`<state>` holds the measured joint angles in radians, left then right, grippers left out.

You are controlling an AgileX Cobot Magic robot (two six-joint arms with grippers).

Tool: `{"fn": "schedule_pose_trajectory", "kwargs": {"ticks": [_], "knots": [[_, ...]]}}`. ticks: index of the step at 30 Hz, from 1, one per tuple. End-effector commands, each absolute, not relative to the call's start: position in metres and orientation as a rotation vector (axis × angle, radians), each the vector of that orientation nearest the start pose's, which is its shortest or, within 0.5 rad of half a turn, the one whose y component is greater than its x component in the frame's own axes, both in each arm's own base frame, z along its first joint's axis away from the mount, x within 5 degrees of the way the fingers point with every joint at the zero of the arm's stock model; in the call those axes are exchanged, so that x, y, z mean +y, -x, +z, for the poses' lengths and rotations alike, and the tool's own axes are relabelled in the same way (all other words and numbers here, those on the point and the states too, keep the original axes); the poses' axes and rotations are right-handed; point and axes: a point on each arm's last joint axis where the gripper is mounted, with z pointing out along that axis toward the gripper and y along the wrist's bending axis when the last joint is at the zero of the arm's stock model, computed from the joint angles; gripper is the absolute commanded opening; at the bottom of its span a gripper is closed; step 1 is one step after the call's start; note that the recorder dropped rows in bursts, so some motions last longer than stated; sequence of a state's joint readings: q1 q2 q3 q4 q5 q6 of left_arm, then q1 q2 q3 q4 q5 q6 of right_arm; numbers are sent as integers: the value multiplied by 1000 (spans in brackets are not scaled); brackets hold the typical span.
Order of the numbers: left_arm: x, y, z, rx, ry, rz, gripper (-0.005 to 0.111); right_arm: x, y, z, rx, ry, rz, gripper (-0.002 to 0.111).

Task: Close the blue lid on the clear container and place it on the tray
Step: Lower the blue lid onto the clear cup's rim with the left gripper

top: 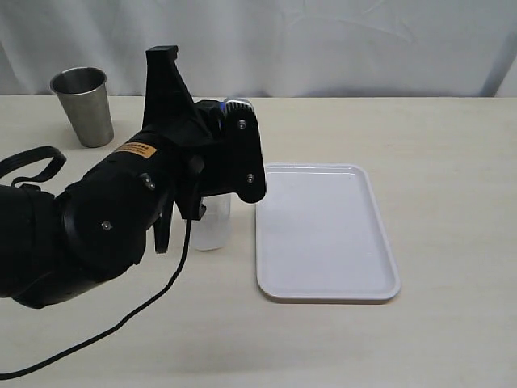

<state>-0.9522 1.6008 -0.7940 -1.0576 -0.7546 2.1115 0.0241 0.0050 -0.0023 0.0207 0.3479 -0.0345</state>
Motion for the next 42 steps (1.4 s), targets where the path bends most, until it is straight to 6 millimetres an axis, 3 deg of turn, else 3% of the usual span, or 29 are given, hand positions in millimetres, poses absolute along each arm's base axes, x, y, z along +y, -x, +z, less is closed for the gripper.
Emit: {"fn": "schedule_pose_trajectory", "kwargs": {"ticks": [1,14,22,42], "knots": [[-229,-229,234,1249,-1403,779,0,2,-53,182,1827,45,12,4],[-229,-229,231,1276,-1412,755,0,2,-53,182,1827,45,12,4],[-219,-219,211,1221,-1519,795,0,2,-53,182,1827,45,12,4],[-220,-216,204,1278,-1563,714,0,2,-53,182,1827,45,12,4]]}}
